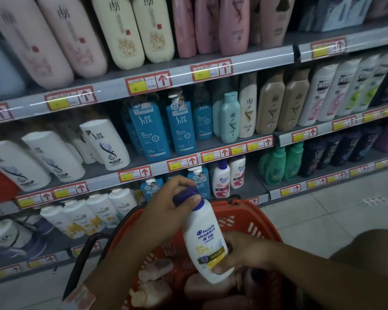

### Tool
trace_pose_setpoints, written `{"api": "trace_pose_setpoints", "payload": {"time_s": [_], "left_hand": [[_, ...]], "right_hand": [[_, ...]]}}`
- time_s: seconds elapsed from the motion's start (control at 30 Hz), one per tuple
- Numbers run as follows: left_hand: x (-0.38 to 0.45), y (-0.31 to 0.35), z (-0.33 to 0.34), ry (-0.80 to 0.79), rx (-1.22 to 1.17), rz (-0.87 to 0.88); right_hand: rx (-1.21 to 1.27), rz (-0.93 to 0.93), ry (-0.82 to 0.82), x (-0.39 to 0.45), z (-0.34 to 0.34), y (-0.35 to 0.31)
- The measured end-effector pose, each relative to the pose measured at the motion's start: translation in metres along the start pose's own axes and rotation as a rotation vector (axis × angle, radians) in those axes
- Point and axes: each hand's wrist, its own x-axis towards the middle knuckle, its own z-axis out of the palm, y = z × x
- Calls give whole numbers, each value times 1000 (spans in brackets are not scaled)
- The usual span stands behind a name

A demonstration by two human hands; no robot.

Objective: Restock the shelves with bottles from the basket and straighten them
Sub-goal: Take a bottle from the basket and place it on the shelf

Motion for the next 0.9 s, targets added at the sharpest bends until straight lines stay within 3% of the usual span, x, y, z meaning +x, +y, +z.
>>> {"api": "trace_pose_setpoints", "payload": {"time_s": [0.23, 0.4, 0.6, 0.9], "left_hand": [[9, 7, 8, 102, -146, -61], [21, 17, 22, 106, -163, 2], [66, 68, 47, 64, -115, 169], [144, 91, 97, 34, -99, 149]], "right_hand": [[63, -74, 71, -17, 1, -6], [30, -164, 158, -20, -15, -16], [-29, -237, 204, -34, -88, -56], [-267, -141, 231, -32, -199, -86]]}}
